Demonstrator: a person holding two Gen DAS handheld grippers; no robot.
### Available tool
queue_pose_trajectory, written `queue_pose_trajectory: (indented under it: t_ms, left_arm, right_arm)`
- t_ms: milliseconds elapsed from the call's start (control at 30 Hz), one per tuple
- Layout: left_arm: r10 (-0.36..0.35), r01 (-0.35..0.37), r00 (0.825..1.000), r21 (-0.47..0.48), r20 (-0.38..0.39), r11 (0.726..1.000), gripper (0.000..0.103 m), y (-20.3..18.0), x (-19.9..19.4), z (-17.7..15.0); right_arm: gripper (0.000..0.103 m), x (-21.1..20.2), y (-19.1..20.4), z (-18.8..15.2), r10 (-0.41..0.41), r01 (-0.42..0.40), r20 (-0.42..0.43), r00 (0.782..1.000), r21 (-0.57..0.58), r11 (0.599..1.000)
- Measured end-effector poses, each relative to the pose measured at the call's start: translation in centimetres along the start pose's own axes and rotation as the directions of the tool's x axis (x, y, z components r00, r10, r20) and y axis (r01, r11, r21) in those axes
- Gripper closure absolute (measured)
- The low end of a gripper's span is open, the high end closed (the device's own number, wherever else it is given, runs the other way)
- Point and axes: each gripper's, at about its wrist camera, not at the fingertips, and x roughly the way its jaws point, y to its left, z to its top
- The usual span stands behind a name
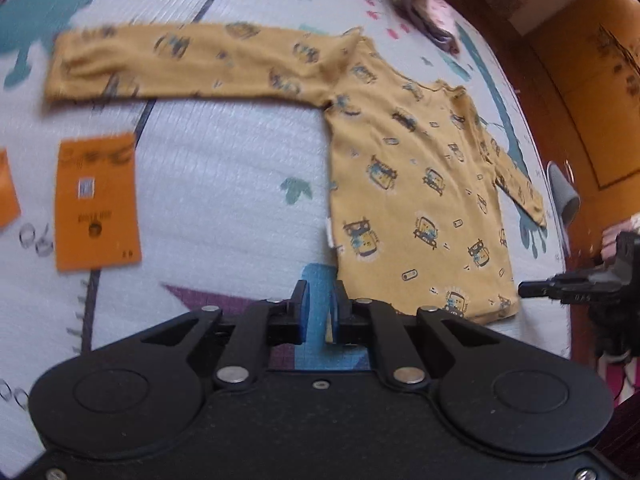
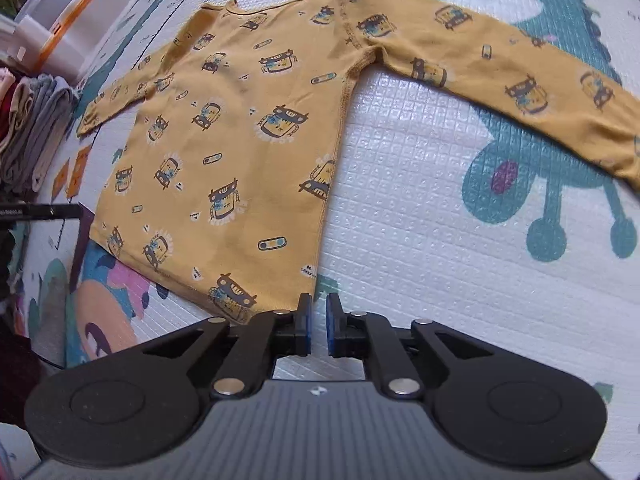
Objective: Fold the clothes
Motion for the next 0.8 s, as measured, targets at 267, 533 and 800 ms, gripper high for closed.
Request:
queue_pose_trajectory:
  t_ms: [267,533,800]
  left_arm:
    - [0.078,-0.068,0.997,0.501,0.002,0.862,0.096,-6.3,3.5,-2.9]
    - [0.183,-0.172,0.983,0.465,0.021,0.869,0.090,-4.2,3.3,-2.7]
    - [0.150,-0.125,0.989,0.552,0.000,0.824,0.083,-6.8,4.0,-3.4]
  right_arm:
    - [0.089,-0.4,6.6,0.8,-0.011,0.058,0.108,0.994,-0.445,0.894]
    - [0.093,0.0,4.5,1.1,-0.086,0.137,0.137,0.987,-0.419,0.898]
    - [0.086,1.0,7.1,-0.6,-0.035,0.078,0.092,0.995,-0.515,0.854]
